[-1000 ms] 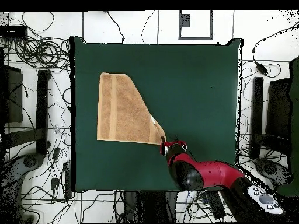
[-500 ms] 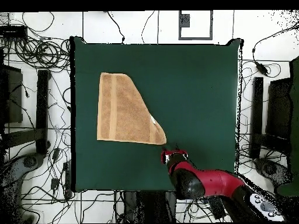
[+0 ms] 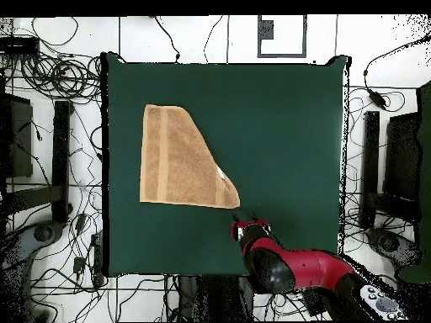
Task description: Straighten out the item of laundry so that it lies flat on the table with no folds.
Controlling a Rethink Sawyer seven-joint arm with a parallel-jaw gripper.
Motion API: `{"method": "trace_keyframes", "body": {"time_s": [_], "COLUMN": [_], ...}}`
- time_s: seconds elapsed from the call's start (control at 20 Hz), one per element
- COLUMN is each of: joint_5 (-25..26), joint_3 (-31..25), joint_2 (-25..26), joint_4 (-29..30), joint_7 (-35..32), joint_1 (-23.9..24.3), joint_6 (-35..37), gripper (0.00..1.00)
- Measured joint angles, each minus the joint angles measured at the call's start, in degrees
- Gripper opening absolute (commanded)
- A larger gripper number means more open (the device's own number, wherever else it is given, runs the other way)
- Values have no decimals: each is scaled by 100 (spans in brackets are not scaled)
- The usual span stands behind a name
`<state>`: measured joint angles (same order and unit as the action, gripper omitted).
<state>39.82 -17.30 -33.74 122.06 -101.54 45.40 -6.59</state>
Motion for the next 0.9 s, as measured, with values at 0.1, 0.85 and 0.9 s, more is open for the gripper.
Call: {"method": "trace_keyframes", "body": {"time_s": [0.1,0.85,0.9], "joint_5": [-38,-1197,-1197], "joint_3": [-1,-513,-546], "joint_2": [-176,-1195,-1202], "joint_4": [82,-71,-109], "joint_7": [0,0,0], "joint_1": [0,-4,-4], "joint_6": [13,2117,2216], "gripper": [100,100,100]}}
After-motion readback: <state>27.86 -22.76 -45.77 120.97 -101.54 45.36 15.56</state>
